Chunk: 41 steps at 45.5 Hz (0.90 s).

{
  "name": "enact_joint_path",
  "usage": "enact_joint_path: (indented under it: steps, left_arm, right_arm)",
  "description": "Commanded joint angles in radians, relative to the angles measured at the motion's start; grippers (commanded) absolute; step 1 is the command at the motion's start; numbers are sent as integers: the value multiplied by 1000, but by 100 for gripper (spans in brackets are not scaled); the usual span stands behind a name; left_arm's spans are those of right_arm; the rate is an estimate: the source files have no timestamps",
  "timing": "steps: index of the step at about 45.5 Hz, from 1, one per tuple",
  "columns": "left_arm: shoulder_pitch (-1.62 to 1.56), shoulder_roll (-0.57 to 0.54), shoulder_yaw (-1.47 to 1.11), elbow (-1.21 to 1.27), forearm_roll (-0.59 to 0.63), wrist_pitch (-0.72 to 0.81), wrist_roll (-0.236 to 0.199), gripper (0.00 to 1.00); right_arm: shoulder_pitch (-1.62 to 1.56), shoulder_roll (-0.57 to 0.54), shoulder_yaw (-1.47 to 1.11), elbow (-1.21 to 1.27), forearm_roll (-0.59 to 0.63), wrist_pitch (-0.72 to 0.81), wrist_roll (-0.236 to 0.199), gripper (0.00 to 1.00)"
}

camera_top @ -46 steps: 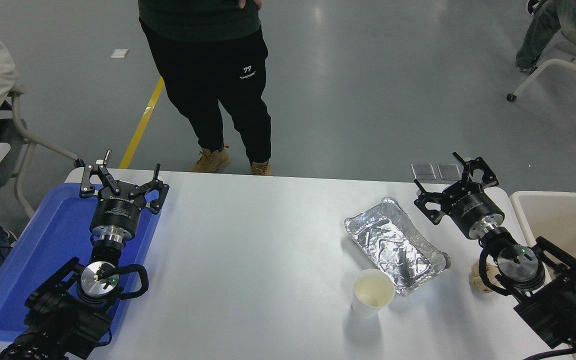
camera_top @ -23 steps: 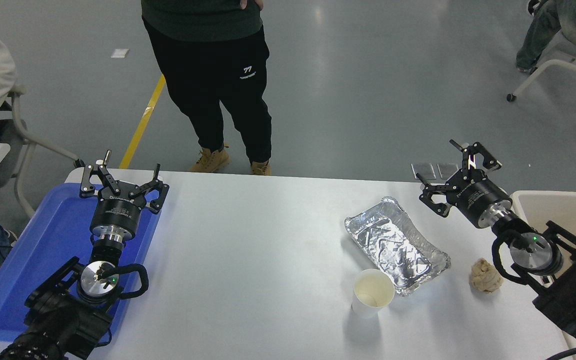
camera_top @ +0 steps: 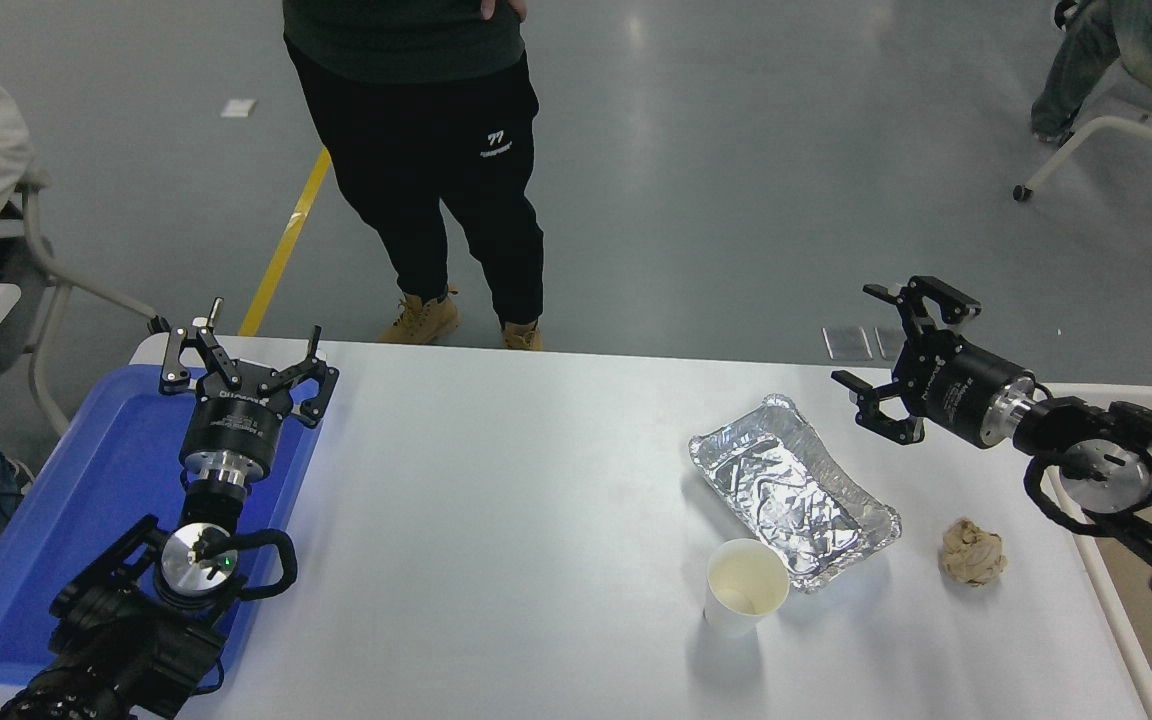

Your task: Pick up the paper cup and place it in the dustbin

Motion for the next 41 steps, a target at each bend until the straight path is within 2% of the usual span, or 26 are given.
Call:
enact_joint_path:
  steps: [1, 8, 20, 41]
  left_arm:
    - [0, 0, 0, 0, 0, 0, 0, 100]
    - [0, 0, 1, 0, 0, 0, 0, 100]
    - [0, 0, 0, 0, 0, 0, 0, 100]
    - [0, 0, 0, 0, 0, 0, 0, 100]
  right_arm:
    - [121, -63, -146, 90, -231, 2, -4, 100]
    - [266, -95, -324, 136, -247, 4, -4, 100]
    - [527, -82, -647, 170, -248, 8, 0, 100]
    - [751, 76, -917, 241, -248, 10, -6, 100]
